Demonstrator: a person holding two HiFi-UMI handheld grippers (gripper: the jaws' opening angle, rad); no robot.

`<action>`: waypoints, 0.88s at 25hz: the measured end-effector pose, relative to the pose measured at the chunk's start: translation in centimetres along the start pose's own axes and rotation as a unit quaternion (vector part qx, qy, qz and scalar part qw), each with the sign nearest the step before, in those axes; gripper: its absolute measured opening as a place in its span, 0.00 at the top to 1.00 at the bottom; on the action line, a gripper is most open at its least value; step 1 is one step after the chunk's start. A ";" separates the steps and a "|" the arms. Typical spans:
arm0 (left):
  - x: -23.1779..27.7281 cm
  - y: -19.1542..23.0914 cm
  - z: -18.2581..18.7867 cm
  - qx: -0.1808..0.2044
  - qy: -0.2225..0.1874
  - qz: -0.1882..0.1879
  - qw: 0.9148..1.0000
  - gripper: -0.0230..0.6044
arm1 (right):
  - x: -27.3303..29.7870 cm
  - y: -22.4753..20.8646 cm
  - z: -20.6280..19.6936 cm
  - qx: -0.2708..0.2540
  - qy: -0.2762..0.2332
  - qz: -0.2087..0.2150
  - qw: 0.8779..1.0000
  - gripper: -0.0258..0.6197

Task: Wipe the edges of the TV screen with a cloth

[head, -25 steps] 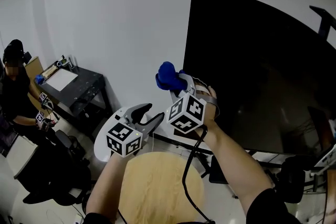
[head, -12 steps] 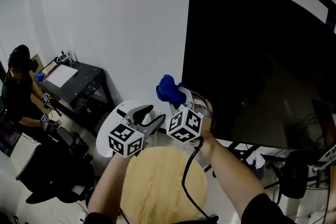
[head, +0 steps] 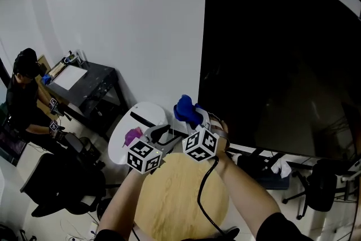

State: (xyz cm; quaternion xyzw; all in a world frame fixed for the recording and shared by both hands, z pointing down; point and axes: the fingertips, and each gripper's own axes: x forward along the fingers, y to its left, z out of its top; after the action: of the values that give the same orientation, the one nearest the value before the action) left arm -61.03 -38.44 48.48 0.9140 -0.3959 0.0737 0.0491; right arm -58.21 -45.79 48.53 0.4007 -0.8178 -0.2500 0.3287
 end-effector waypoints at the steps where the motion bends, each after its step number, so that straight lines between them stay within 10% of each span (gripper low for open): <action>1: 0.2 0.0 -0.8 -0.004 0.004 -0.001 1.000 0.57 | 0.2 0.5 -0.6 0.004 0.002 0.003 1.000 0.74; 22: 2.7 -2.6 -8.6 -0.042 0.045 -0.022 0.998 0.57 | 4.5 10.7 -14.4 0.068 0.102 0.078 0.989 0.74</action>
State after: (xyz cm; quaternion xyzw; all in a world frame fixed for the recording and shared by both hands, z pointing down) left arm -58.17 -37.36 57.31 0.9156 -0.3755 0.0968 0.1066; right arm -54.94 -45.66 66.79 0.3809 -0.8237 -0.1251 0.4011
